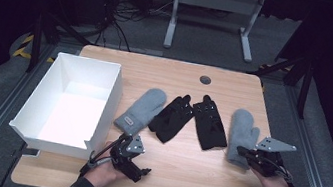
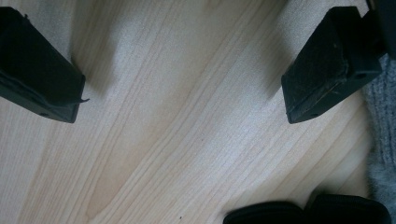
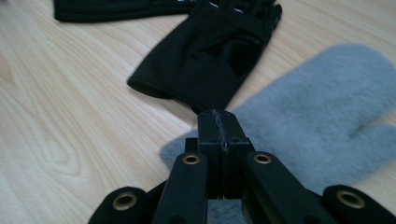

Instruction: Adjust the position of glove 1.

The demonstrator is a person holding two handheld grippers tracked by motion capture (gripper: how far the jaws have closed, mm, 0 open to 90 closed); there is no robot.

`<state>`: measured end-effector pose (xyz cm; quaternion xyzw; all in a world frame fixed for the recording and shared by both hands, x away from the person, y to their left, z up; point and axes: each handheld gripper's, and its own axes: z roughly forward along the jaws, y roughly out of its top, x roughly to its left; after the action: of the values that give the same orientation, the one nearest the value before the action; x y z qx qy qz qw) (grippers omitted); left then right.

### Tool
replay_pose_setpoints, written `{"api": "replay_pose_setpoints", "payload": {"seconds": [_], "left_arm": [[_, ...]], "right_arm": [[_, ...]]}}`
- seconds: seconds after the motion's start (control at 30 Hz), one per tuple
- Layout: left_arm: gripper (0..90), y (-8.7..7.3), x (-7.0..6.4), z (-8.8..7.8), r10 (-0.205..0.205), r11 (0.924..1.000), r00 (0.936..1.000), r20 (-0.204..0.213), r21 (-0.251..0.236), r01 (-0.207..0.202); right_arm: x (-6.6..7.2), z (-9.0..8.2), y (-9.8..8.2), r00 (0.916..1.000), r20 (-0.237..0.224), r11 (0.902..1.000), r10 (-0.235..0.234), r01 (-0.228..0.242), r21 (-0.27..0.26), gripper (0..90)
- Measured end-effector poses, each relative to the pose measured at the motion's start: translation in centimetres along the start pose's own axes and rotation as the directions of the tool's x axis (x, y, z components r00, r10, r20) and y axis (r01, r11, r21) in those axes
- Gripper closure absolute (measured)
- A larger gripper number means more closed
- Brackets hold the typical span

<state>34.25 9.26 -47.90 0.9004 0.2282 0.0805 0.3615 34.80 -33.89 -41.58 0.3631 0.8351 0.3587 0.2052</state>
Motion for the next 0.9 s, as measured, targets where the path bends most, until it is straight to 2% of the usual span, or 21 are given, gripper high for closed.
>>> {"api": "replay_pose_setpoints", "payload": {"seconds": [0.17, 0.33, 0.6, 0.9], "left_arm": [[0.4, 0.0, 0.0, 0.0, 0.0, 1.0, 1.0, 0.003, -0.001, 0.0], [0.3, 0.0, 0.0, 0.0, 0.0, 1.0, 1.0, 0.004, -0.001, 0.0], [0.3, 0.0, 0.0, 0.0, 0.002, 1.0, 1.0, 0.004, 0.002, -0.002], [0.3, 0.0, 0.0, 0.0, 0.003, 1.0, 1.0, 0.005, 0.002, -0.003]], "right_arm": [[-1.3, 0.7, -0.9, 0.9996, 0.023, 0.9985, 0.018, -0.019, 0.052, 89.8], [-1.6, 1.1, -1.5, 0.9995, 0.005, 0.9971, 0.032, -0.033, 0.069, 90.0], [-0.8, 0.9, -1.6, 0.9998, -0.015, 0.996, 0.01, -0.009, 0.089, 90.0], [0.7, 0.7, -1.4, 0.9958, -0.08, 0.9935, -0.044, 0.052, 0.101, 90.0]]}}
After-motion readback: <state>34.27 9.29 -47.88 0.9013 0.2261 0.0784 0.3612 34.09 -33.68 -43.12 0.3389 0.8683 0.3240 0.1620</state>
